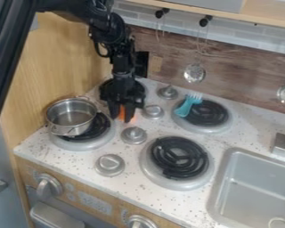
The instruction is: Move the objet to the right side of burner
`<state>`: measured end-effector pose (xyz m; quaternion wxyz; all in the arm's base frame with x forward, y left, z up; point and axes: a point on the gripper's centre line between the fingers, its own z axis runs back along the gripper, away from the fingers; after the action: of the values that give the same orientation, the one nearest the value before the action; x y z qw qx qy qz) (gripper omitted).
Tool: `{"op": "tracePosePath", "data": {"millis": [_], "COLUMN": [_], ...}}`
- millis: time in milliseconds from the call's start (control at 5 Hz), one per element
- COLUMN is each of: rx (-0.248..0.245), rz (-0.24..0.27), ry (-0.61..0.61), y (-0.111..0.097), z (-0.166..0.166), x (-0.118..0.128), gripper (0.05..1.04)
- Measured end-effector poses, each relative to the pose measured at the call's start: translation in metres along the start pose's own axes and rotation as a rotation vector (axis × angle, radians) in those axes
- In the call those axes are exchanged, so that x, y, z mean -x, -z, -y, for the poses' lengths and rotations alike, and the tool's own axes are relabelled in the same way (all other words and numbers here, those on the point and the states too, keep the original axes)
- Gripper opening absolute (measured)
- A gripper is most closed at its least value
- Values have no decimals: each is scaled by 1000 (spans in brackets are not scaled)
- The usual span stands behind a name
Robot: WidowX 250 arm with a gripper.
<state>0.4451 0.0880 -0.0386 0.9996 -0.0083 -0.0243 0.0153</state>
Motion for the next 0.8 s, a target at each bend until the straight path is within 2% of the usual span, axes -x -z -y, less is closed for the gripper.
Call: {"op": "tracePosePath", "data": {"millis": [200, 400, 600, 800], "rx": [10, 11, 20, -14], "rz": [60, 103, 71, 119], "ry": [14, 62, 73, 65], "y": [-26, -46, -47, -61], "z": [4, 19, 31, 24], "x": [2, 16, 19, 4], "gripper": [134, 75, 222, 476]}}
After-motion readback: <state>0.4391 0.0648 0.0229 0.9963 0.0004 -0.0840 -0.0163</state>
